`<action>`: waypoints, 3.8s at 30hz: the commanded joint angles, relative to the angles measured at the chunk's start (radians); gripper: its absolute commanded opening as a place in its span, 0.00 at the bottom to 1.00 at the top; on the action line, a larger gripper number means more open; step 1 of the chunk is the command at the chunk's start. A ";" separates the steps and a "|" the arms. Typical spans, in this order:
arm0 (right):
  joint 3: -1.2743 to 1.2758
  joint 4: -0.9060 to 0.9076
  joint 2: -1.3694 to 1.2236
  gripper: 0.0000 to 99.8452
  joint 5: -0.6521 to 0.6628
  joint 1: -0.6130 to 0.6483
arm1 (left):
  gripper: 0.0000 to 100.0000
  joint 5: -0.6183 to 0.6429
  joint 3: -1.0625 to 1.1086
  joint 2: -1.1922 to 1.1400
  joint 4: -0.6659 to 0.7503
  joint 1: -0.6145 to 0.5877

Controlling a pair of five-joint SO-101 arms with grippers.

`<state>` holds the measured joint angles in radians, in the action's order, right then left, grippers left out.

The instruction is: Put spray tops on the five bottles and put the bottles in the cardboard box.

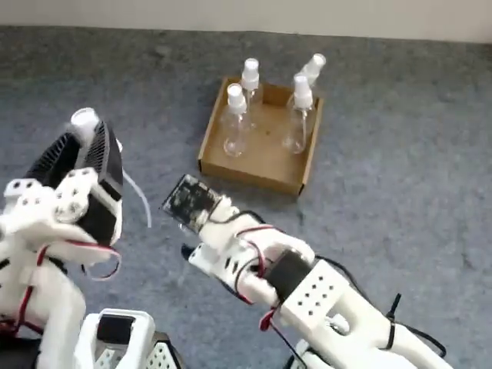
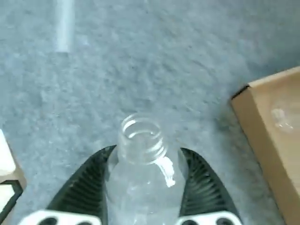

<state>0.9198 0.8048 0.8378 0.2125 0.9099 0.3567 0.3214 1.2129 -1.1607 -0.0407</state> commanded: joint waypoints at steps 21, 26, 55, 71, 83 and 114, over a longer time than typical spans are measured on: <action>0.217 -0.338 0.124 0.00 -0.083 -0.048 | 0.00 0.064 0.300 0.226 0.252 0.079; 0.217 -0.341 0.108 0.00 -0.141 -0.079 | 0.00 0.064 0.297 0.226 0.212 0.081; 0.220 -0.343 0.108 0.00 -0.149 -0.030 | 0.00 0.064 0.573 0.226 0.319 0.189; 0.280 -0.550 0.107 0.00 -0.149 -0.091 | 0.00 -0.041 0.737 0.226 0.250 0.257; 0.348 -0.624 0.110 0.00 -0.187 -0.165 | 0.00 -0.107 0.806 0.226 0.250 0.312; 0.348 -0.622 0.102 0.00 -0.213 -0.222 | 0.00 -0.172 0.760 0.228 0.255 0.205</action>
<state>1.2866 0.2094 0.9375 0.0008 0.6720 0.1926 1.1393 1.4293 -0.9321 0.2217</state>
